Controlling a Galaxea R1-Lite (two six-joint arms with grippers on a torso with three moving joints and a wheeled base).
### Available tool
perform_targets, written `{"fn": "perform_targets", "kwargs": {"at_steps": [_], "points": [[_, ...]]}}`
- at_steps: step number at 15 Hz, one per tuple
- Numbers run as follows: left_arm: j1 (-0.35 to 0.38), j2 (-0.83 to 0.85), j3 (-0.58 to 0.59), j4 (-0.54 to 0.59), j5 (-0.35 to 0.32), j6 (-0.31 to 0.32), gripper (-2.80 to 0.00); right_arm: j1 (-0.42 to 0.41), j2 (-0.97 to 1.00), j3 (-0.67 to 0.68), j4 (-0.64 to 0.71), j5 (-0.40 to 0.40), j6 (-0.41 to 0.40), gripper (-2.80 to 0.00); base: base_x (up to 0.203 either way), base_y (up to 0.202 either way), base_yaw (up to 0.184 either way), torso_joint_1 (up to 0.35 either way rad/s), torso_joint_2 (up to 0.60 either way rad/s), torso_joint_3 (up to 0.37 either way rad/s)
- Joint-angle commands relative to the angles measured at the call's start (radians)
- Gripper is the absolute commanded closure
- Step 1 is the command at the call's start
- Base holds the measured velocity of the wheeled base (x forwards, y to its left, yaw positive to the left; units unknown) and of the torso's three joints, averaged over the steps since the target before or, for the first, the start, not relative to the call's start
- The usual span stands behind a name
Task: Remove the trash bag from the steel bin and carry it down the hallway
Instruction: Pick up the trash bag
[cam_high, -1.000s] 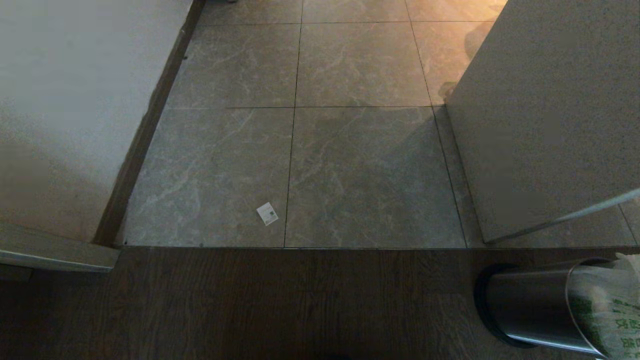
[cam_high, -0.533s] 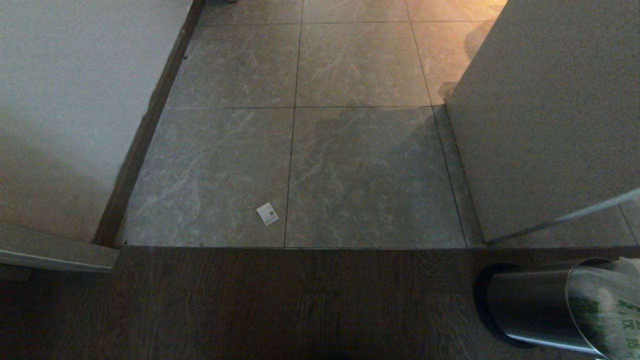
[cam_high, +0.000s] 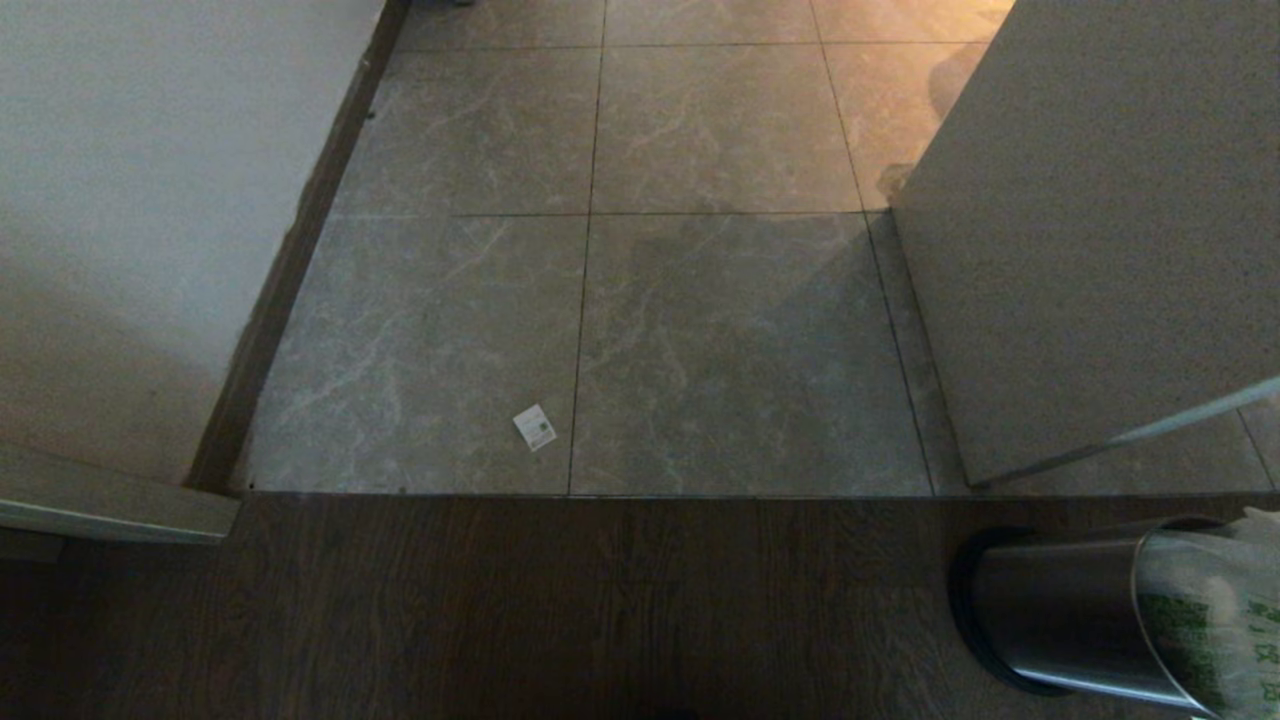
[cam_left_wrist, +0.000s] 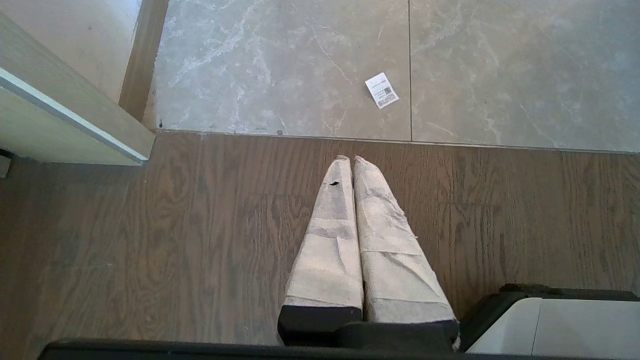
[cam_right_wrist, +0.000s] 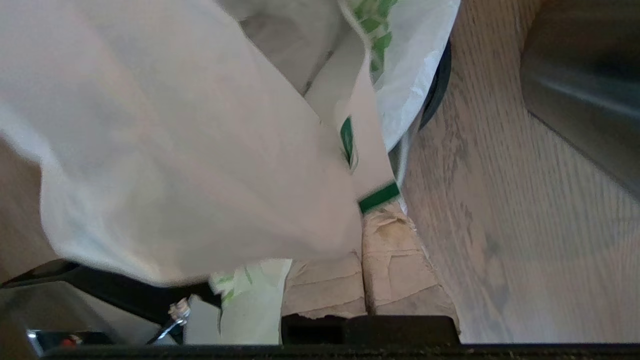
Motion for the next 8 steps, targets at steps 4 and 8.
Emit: {"fn": "perform_targets", "kwargs": {"at_steps": [4,8], "points": [[0.0,0.0,0.0,-0.001,0.001,0.0,0.0,-0.004,-0.31,0.041,0.146,0.0,-0.007,0.0,0.0,0.0,0.0,0.0,0.0,0.0],[0.0,0.0,0.0,-0.001,0.001,0.0,0.0,-0.002,-0.604,0.131,0.357,-0.004,-0.12,0.0,0.0,0.0,0.0,0.0,0.0,0.0]]}}
